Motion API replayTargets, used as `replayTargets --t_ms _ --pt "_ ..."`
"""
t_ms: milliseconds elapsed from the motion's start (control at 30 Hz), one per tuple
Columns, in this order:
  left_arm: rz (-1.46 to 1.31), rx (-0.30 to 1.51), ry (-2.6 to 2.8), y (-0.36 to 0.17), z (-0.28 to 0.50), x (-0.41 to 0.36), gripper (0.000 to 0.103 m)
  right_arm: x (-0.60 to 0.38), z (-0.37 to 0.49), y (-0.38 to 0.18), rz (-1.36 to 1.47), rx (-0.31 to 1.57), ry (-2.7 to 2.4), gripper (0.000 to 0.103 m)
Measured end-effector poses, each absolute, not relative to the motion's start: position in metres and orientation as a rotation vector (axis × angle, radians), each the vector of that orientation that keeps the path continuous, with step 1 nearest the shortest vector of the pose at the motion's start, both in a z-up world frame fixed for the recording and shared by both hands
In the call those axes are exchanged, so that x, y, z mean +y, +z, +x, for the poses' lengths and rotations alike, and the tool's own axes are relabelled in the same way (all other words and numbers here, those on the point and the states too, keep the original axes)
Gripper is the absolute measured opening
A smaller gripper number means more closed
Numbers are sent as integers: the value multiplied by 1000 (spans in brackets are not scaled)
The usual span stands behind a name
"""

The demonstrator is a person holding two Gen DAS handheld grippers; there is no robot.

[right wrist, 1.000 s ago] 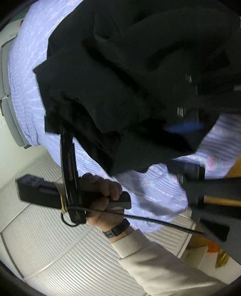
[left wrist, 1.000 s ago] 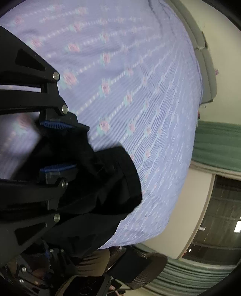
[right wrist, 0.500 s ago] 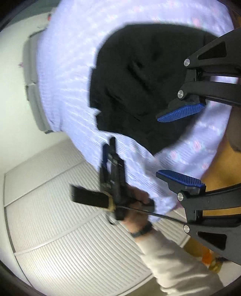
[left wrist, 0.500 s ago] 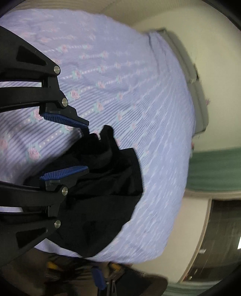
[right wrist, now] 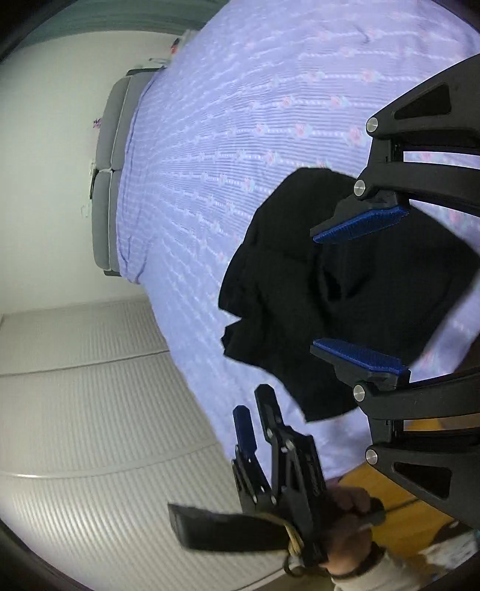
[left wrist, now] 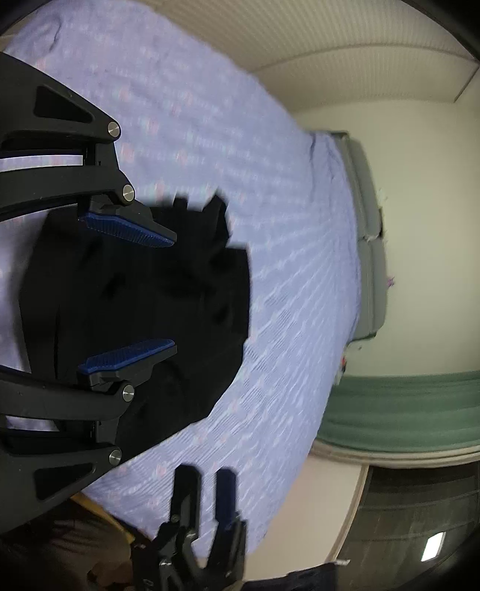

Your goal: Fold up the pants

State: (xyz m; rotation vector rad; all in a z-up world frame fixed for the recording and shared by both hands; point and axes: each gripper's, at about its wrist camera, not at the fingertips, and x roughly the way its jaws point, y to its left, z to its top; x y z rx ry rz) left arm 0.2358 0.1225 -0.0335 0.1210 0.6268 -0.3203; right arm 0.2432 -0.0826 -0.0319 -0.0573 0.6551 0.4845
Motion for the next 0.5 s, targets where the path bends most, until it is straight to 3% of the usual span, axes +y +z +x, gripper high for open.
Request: replayTargets --t_ms 167,367,400,500 --pt "118 689 -348 -62 261 107 47 -89 253 -35 -90 664 490 55" --pt "71 795 -354 -91 288 110 16 -101 262 -43 -80 688 492 55" --pt "71 806 -357 -94 288 109 6 -102 264 -44 -75 689 492 55" --pt "64 813 -358 -96 283 112 2 -107 269 -46 -60 693 487 55"
